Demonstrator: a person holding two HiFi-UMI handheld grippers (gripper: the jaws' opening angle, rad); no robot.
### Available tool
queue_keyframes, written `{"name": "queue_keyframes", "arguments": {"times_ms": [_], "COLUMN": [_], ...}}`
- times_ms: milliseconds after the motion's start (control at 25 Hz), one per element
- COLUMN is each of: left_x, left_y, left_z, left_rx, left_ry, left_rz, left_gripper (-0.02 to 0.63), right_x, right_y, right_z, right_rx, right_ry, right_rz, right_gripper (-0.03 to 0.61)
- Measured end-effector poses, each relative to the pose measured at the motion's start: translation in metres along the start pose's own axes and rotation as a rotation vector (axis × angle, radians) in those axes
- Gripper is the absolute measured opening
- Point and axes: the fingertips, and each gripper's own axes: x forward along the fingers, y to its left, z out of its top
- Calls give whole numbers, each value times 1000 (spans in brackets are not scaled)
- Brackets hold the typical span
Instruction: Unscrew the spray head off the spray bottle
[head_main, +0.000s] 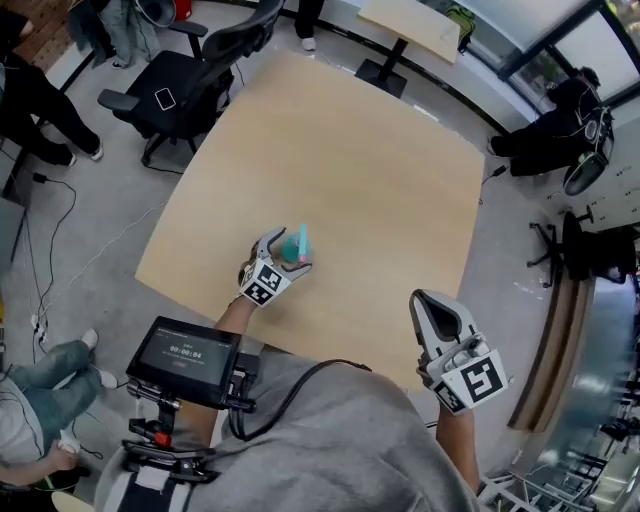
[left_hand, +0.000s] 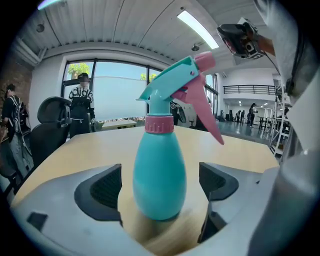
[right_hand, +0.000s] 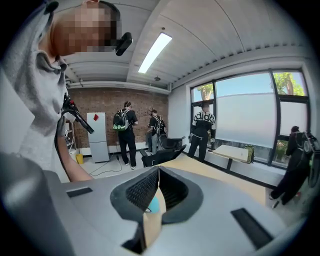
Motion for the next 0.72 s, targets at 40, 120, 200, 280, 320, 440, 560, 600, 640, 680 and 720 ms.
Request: {"name": "queue_keyframes", "arguments": {"times_ms": [40, 120, 200, 280, 320, 440, 560, 600, 640, 680, 720], "left_x": [3, 14, 26, 36, 41, 52, 43, 34, 24, 14, 5], "left_y": [-3, -3, 1, 5, 9, 24, 20, 13, 3, -8, -17], "left_z": [3, 4, 0, -2, -3, -10, 0, 12, 29, 51, 73], "left_rx": [5, 14, 16, 6, -3, -26, -31, -34, -36, -36, -33], "left_ry": [1, 1, -10, -24, -30, -30, -25, -33, -48, -65, -78], "left_rz": [-11, -38, -56, -55, -50, -38, -46, -57, -74, -94, -116], "left_gripper": [457, 457, 457, 456, 444, 403, 400, 400, 400, 400, 400], "right_x": [-1, 7, 19, 29, 35, 64, 87, 90, 92, 93, 97], "right_y": [0, 1, 3, 3, 2, 0, 3, 5, 7, 9, 9], "right_z": [2, 2, -3, -10, -14, -29, -38, -37, -35, -32, -30], "right_rx": [4, 12, 19, 27, 32, 47, 58, 51, 40, 27, 11], "right_ry": [9, 28, 51, 68, 74, 86, 104, 107, 110, 115, 121], "right_rz": [-2, -4, -3, 0, 5, 36, 104, 130, 152, 172, 189], "right_gripper": [6, 5, 5, 5, 5, 6, 6, 6, 6, 6, 8]}}
